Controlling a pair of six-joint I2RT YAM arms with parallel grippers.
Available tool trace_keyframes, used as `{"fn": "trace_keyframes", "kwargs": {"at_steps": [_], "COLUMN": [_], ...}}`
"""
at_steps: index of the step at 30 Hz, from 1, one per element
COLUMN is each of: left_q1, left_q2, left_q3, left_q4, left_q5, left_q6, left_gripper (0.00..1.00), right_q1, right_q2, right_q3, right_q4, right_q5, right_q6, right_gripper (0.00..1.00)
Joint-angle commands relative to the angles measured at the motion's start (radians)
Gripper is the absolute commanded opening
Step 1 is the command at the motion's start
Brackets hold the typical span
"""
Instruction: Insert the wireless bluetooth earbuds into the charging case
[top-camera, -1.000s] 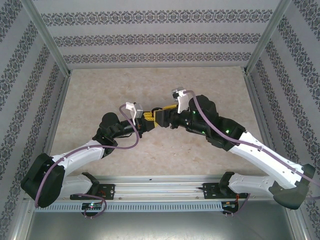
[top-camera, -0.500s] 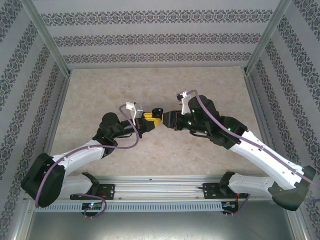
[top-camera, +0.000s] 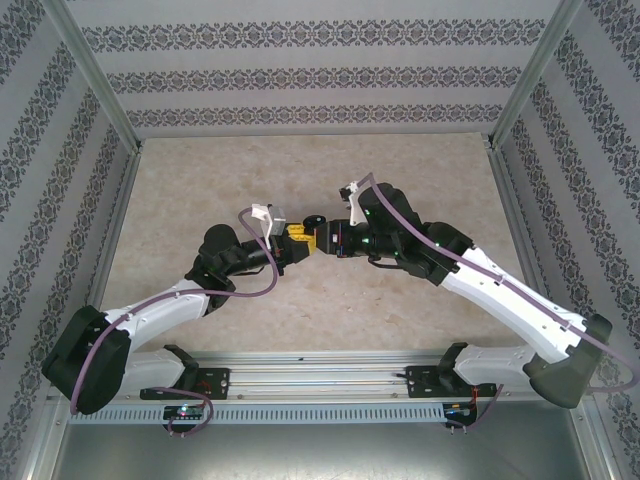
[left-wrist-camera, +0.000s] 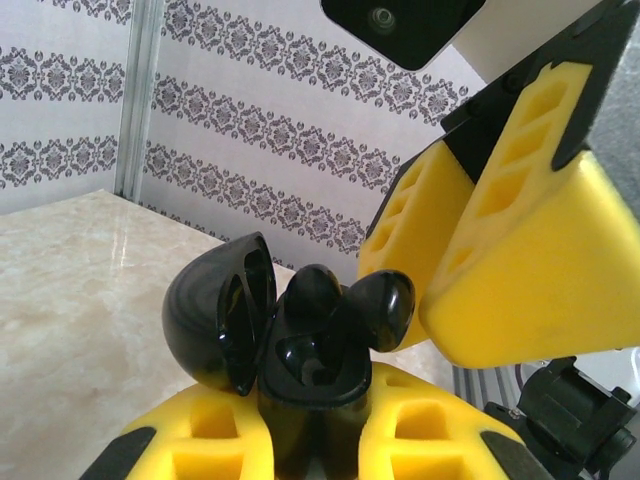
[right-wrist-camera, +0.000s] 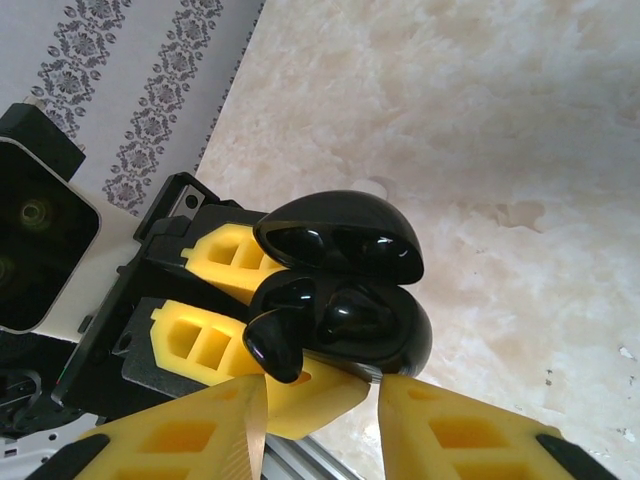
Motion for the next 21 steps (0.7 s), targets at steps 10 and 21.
{"fn": "trace_keyframes", "kwargs": {"at_steps": [10,21], "left_q1": [-0.007,-0.007], "left_q2": [0.001,0.023], "left_q3": [0.040,0.011], "left_q4": [-0.007,0.035], "left_q5": [-0.003,-0.013], "left_q6": [-0.004,-0.011], "left_gripper": [0.00,0.00], "right_q1": [0.004,-0.018], "right_q2": [0.017,0.029], "right_q3": [0.114,0.189], "right_q4": [-0.112,-0.171], "right_q5": [0.017,0.038], "right_q6": [0.042,0.023], "right_gripper": [0.39,0.27]}}
